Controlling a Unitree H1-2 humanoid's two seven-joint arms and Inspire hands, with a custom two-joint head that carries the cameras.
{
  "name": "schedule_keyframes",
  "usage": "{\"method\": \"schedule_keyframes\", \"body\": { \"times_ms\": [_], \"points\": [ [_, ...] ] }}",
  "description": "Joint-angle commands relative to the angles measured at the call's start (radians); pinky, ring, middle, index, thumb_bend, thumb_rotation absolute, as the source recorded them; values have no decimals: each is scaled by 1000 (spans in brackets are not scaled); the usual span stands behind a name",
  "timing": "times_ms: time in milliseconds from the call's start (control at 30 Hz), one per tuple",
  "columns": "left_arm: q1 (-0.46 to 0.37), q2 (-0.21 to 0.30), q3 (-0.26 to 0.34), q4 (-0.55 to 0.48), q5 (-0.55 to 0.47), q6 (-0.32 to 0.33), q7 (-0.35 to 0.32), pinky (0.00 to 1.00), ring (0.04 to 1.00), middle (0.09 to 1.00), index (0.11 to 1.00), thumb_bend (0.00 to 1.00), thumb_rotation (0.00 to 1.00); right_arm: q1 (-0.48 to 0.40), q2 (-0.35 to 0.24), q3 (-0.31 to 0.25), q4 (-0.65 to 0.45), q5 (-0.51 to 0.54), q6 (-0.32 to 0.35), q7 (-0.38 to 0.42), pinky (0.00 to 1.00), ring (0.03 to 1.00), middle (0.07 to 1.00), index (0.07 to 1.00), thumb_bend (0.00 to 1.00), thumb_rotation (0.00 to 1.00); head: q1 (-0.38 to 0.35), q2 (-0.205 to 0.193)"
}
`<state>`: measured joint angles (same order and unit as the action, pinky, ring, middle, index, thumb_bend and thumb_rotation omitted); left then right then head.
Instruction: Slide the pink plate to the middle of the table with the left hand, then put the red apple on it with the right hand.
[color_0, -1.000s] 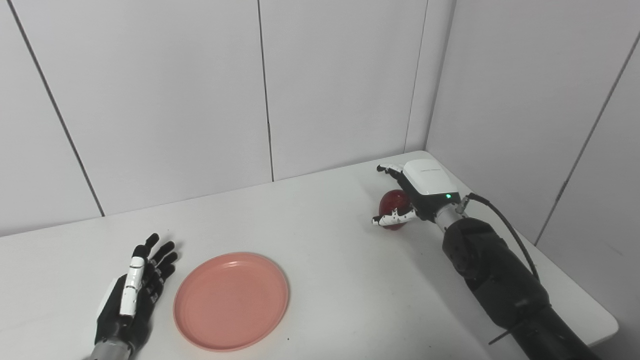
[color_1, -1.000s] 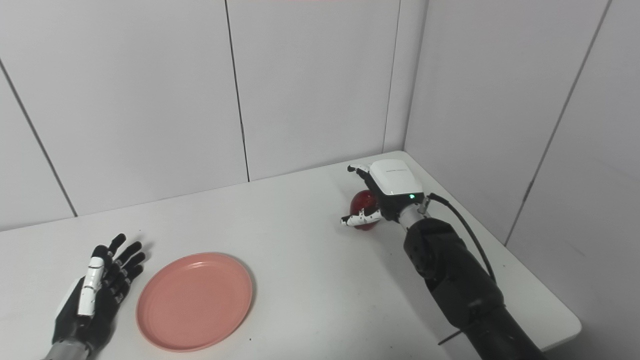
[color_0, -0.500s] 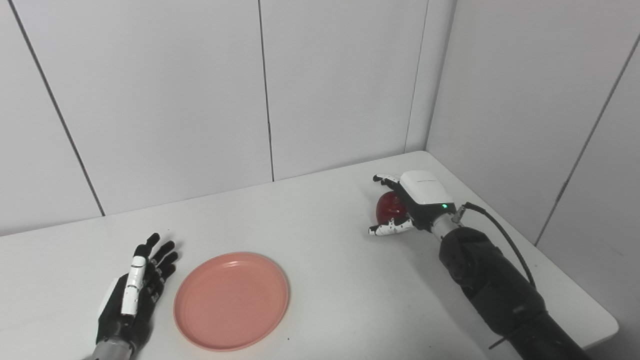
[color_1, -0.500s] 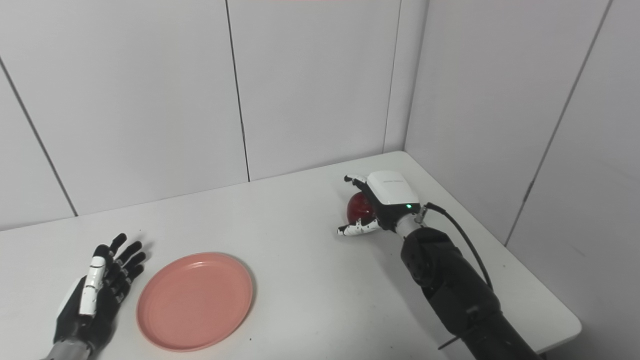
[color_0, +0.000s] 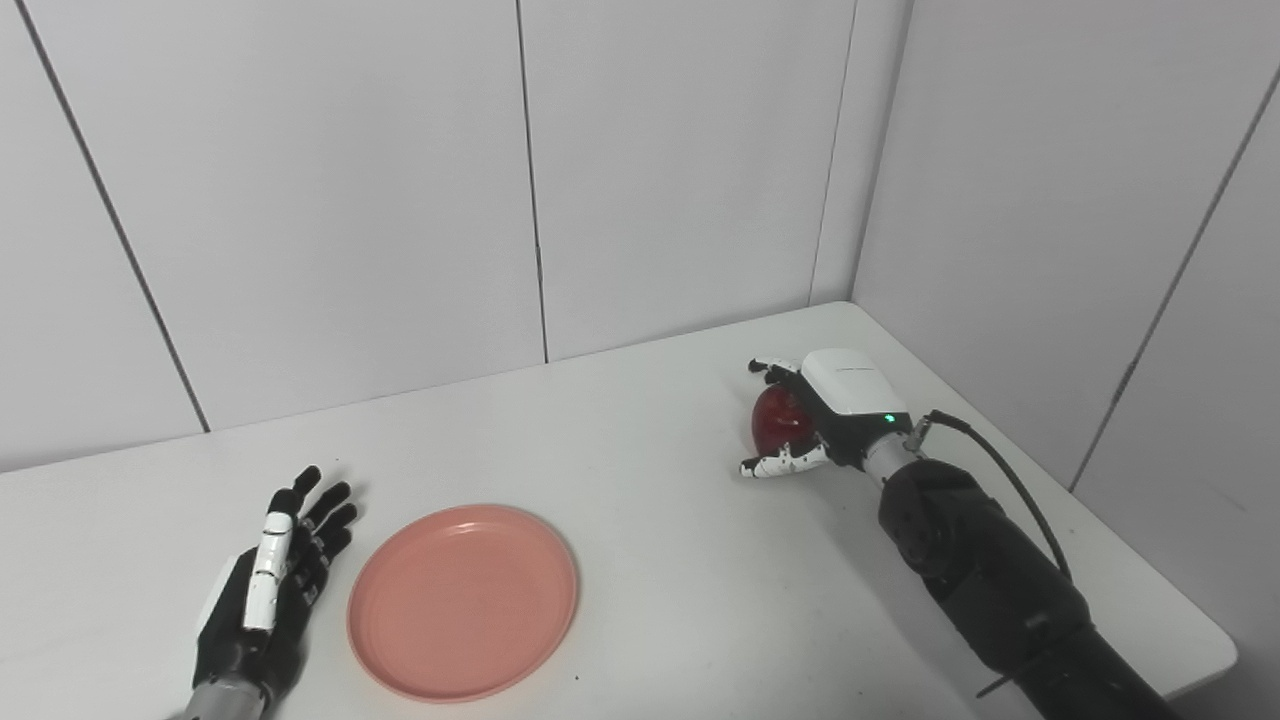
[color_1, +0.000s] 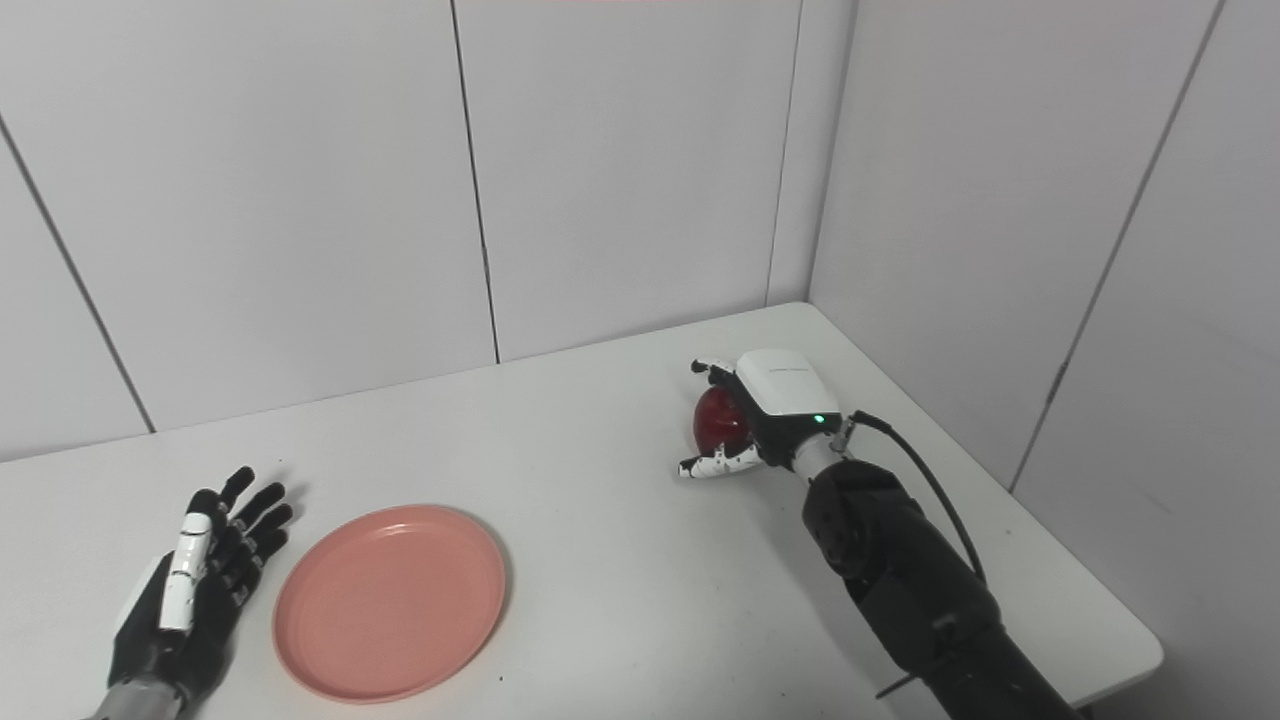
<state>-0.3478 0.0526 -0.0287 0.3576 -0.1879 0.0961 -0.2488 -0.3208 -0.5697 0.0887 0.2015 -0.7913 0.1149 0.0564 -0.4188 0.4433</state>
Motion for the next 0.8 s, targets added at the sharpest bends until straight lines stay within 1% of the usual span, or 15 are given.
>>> {"method": "schedule_keyframes", "body": {
  "times_ms": [0, 67, 100, 200, 300, 333, 367, 400, 433, 500, 633, 767],
  "points": [
    [26, -2, -13, 27, 16, 57, 4, 954, 923, 922, 959, 555, 949, -33, -25, -11, -28, 0, 24, -14, 537, 676, 726, 766, 971, 442, 1, 0],
    [26, -1, -13, 31, 14, 52, 1, 957, 925, 923, 961, 557, 950, -34, -30, -4, -28, -10, 23, -13, 510, 624, 680, 702, 934, 434, 2, 2],
    [26, 0, -13, 31, 15, 50, 0, 955, 923, 921, 960, 560, 949, -35, -32, -1, -26, -13, 21, -14, 489, 586, 647, 655, 894, 424, 2, 2],
    [27, -1, -13, 26, 15, 55, 3, 949, 922, 920, 958, 557, 946, -38, -31, 3, -23, -17, 22, -16, 455, 539, 601, 597, 840, 405, 2, 2],
    [29, -2, -12, 20, 13, 59, 4, 950, 924, 923, 957, 558, 940, -39, -28, 3, -22, -16, 31, -13, 377, 457, 518, 522, 749, 374, 2, 3],
    [29, -3, -12, 21, 12, 59, 4, 950, 924, 923, 957, 558, 939, -41, -28, 5, -17, -16, 33, -11, 375, 454, 516, 520, 746, 373, 2, 3],
    [28, -2, -12, 22, 11, 57, 3, 952, 923, 922, 956, 561, 939, -43, -30, 8, -11, -14, 31, -6, 334, 409, 473, 502, 633, 271, 2, 3],
    [28, -3, -12, 23, 10, 57, 2, 956, 923, 922, 957, 563, 940, -45, -32, 11, -4, -14, 29, -3, 290, 361, 429, 490, 561, 209, 2, 3],
    [28, -3, -11, 24, 9, 58, 2, 954, 921, 921, 955, 564, 937, -47, -33, 13, 0, -13, 28, -1, 269, 337, 406, 484, 536, 187, 2, 3],
    [28, -3, -11, 22, 9, 59, 2, 954, 921, 921, 959, 561, 938, -47, -35, 16, 1, -12, 33, 6, 242, 307, 376, 479, 514, 169, 2, 4],
    [28, -2, -12, 20, 11, 59, 3, 952, 920, 918, 959, 558, 944, -45, -38, 20, -7, -16, 47, 21, 238, 303, 373, 478, 509, 166, 3, 6],
    [29, -1, -11, 18, 11, 61, 4, 944, 918, 920, 958, 563, 942, -45, -41, 20, 12, -11, 42, 23, 240, 305, 372, 476, 510, 170, 3, 7]
  ]
}}
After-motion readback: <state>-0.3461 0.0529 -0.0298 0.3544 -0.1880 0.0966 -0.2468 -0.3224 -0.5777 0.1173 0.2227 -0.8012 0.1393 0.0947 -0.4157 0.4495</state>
